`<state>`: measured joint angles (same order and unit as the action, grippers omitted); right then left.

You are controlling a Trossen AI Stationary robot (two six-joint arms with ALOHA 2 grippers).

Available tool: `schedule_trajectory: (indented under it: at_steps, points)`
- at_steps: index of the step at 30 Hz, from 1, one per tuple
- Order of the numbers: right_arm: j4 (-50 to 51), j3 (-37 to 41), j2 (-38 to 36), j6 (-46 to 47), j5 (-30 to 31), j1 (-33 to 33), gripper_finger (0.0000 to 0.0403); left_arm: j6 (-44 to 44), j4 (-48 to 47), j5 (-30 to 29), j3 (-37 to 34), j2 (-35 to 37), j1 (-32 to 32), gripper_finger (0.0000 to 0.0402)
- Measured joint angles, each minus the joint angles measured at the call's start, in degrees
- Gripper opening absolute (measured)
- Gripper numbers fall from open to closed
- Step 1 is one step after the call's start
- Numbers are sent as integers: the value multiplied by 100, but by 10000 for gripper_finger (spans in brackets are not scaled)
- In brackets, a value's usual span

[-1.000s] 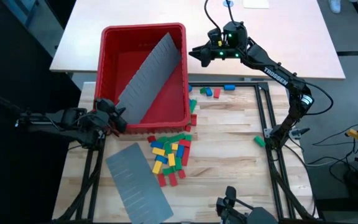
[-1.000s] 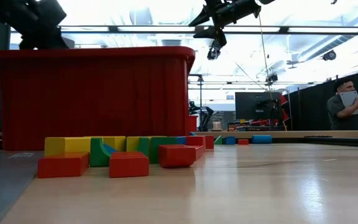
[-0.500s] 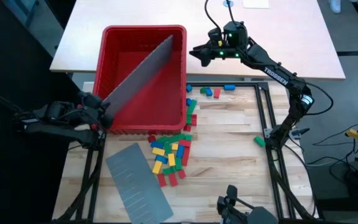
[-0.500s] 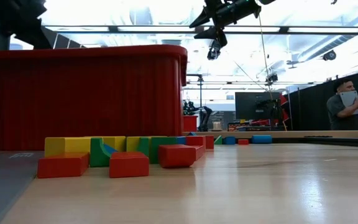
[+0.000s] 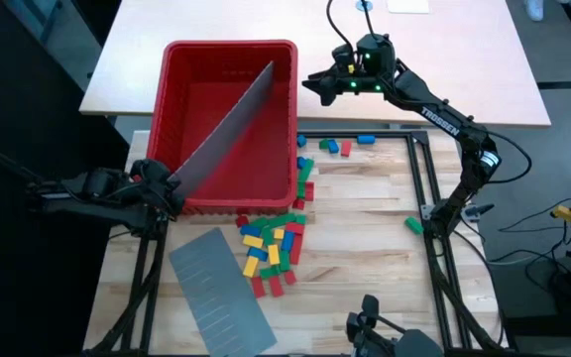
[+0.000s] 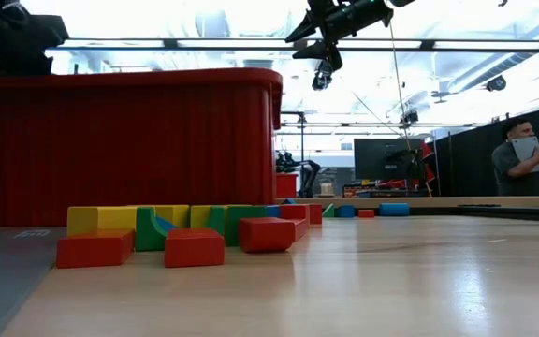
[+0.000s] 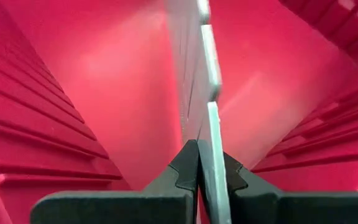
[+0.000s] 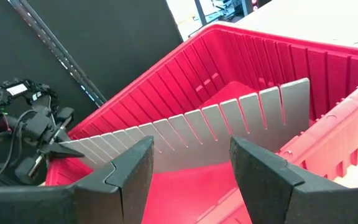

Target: Sort blocks

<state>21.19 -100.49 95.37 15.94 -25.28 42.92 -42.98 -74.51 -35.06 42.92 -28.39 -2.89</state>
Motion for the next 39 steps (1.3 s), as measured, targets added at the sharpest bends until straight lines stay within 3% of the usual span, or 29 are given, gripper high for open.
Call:
schedule_trajectory:
  at_steps: [7, 17, 22, 32, 39]
  points:
    - [-2, -1, 0, -3, -2, 0, 195, 55, -8, 97, 70, 105, -1, 25]
    - [0, -2, 0, -6, -4, 13, 195, -105, 351, 68, 127, 91, -1, 169]
    - [0, 0, 0, -6, -4, 37, 195, -151, 864, -449, 127, 126, -1, 219]
    - [37, 0, 0, 8, -5, 50, 195, -131, 1611, -1634, 131, 542, -1, 199]
    - [843, 0, 128, -81, -4, 103, 195, -174, 1975, -2394, 131, 901, -1, 183]
